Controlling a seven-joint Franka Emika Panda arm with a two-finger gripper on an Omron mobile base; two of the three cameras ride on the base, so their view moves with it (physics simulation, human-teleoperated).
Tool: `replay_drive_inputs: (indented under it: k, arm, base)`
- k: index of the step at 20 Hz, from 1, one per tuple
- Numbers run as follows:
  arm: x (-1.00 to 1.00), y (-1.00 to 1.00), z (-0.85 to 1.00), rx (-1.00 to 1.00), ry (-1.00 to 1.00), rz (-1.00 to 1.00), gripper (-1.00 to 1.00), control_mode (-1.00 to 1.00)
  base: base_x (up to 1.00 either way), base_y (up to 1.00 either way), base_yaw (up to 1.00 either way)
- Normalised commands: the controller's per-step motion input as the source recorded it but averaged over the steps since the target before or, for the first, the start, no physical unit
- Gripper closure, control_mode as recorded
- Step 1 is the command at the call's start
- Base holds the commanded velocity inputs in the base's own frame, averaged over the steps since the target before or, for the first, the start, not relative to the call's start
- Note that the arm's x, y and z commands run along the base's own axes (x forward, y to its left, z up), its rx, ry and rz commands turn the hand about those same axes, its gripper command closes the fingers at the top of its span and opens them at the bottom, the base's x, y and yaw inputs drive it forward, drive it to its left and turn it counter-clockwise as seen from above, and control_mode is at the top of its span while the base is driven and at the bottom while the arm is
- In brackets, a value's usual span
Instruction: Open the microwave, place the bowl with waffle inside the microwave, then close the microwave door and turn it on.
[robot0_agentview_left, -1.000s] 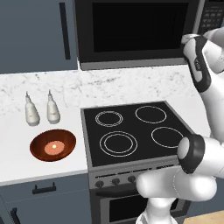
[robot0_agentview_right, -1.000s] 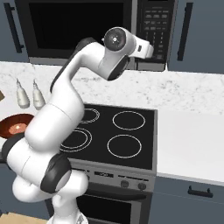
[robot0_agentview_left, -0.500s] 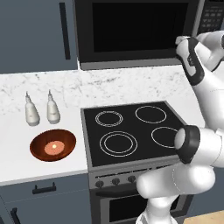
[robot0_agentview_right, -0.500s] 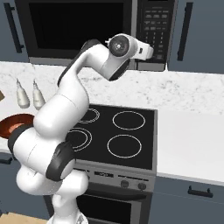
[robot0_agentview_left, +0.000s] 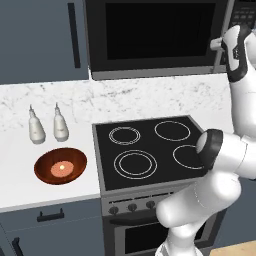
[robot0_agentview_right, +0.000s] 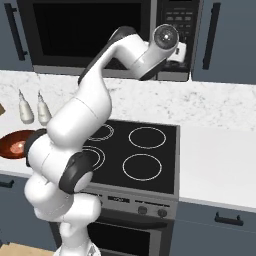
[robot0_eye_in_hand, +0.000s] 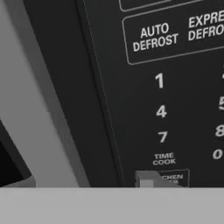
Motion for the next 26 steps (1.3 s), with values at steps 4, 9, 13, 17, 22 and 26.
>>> replay_drive_inputs:
  k: [4,9,13,17,22,26]
  arm:
    - [0.05,0.34,-0.23,0.0,-0.19,0.0,1.0,-1.0]
    - [0.0,0.51,-0.18,0.0,-0.18,-0.01,1.0,-1.0]
    - [-0.03,0.39,-0.03,0.0,-0.03,-0.08,1.0,-1.0]
    - [-0.56,0.28,0.11,-0.01,0.1,-0.13,1.0,-1.0]
    - [-0.97,0.26,0.16,-0.04,0.08,-0.23,1.0,-1.0]
    - [-1.0,0.3,0.12,-0.03,0.01,-0.34,1.0,-1.0]
  base:
    - [0.0,0.0,0.0]
    - [0.0,0.0,0.0]
    - [0.0,0.0,0.0]
    - [0.0,0.0,0.0]
    - [0.0,0.0,0.0]
    - [0.0,0.0,0.0]
